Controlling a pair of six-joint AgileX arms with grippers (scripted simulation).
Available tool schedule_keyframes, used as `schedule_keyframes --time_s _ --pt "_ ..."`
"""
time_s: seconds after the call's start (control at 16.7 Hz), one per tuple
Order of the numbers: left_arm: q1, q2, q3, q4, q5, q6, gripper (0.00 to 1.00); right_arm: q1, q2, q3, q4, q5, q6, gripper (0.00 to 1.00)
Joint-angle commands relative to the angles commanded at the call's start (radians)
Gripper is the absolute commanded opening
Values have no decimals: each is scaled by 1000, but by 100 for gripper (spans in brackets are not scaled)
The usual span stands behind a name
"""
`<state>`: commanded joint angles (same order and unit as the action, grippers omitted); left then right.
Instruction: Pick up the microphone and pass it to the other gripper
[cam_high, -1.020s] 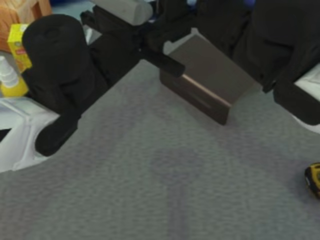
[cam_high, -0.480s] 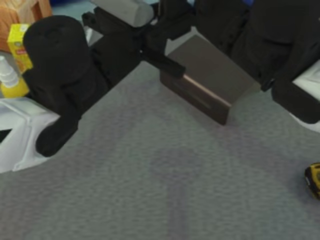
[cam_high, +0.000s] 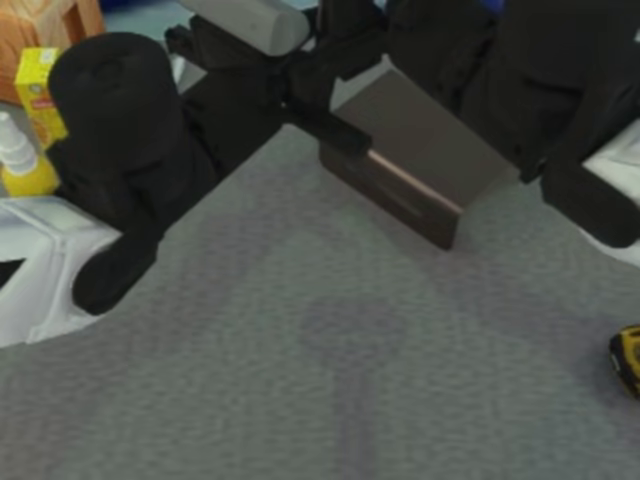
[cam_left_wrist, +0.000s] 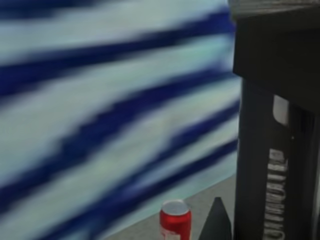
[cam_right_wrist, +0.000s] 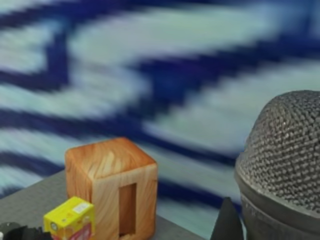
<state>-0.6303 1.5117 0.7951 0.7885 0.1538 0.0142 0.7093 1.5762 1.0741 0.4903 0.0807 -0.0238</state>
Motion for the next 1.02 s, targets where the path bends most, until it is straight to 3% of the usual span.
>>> schedule_keyframes --time_s 0.54,1.02 --pt "0 0 0 0 0 0 0 0 0 0 0 0 0 0" --pt "0 0 0 0 0 0 60 0 0 0 0 0 0 0"
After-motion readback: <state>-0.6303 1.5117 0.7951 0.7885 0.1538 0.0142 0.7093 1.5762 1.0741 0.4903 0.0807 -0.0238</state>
